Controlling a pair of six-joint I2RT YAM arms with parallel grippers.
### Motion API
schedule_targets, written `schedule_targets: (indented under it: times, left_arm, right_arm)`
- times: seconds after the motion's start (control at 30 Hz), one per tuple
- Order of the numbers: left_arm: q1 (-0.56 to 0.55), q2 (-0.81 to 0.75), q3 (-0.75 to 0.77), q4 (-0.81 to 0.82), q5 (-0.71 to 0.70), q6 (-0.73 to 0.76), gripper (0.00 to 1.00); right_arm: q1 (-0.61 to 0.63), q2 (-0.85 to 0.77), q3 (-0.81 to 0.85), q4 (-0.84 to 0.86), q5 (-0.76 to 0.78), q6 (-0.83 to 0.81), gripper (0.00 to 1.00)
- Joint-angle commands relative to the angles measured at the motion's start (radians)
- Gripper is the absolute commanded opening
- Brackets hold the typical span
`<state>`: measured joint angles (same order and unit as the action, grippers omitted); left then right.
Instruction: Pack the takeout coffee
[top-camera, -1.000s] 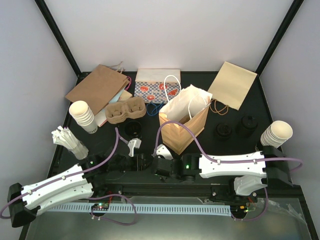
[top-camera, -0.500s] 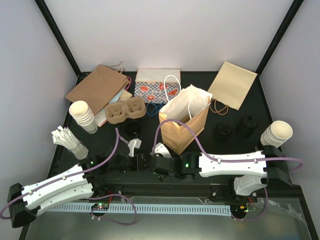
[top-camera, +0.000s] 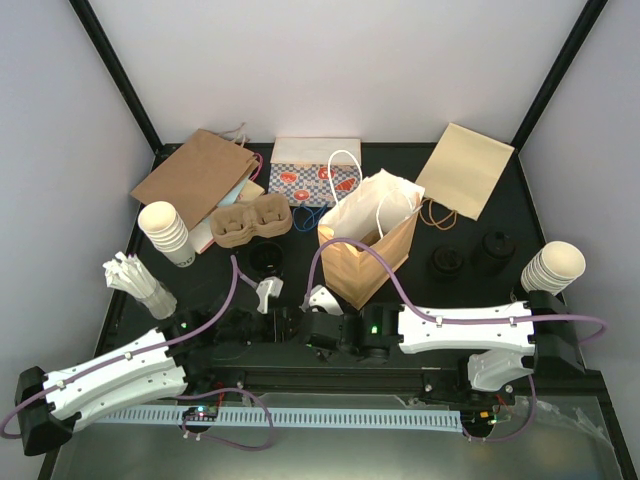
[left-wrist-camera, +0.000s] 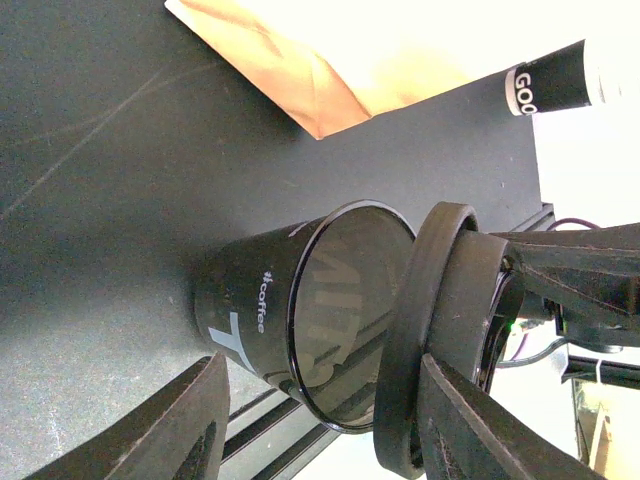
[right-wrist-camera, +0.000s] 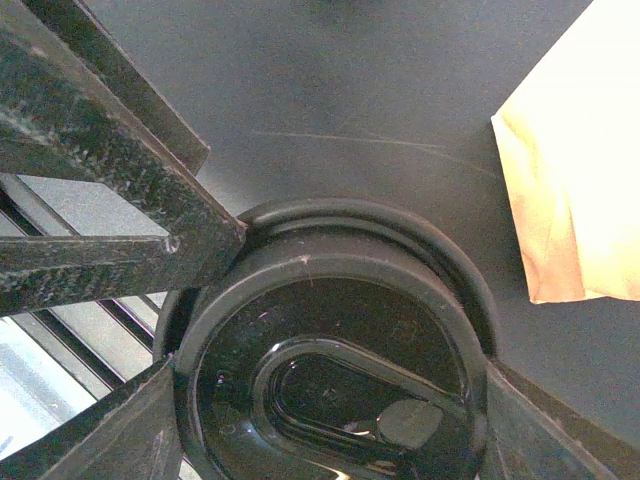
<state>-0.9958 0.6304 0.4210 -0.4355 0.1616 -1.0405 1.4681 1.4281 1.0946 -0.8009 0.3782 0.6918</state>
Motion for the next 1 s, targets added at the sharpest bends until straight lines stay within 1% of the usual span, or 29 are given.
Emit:
schedule_targets:
  times: [0.0,0.33,0.53,0.73,0.97]
  left_arm:
    - [0.005,0.008,0.005,0.023,0.012,-0.01,0.53]
    - [0.005,0.014,0.009,0.029,0.043,0.003,0.53]
    - [0.005,0.009,-0.012,0.047,0.061,0.002,0.49]
    - [0.005,0.01,-0.015,0.047,0.081,0.007,0.48]
    - [0.005,0.004,-0.019,0.047,0.084,0.006,0.48]
  right_arm:
    - [-0.005,-0.007,0.033,0.008,0.005,-0.005,0.67]
    - [-0.005,0.019,0.047,-0.004,0.016,-0.009,0.67]
    - [-0.011,0.041,0.057,-0.007,0.01,-0.012,0.67]
    - [-0.02,0.05,0.06,-0.005,0.0,-0.018,0.67]
    - [-0.02,0.05,0.127,-0.088,0.017,-0.03,0.67]
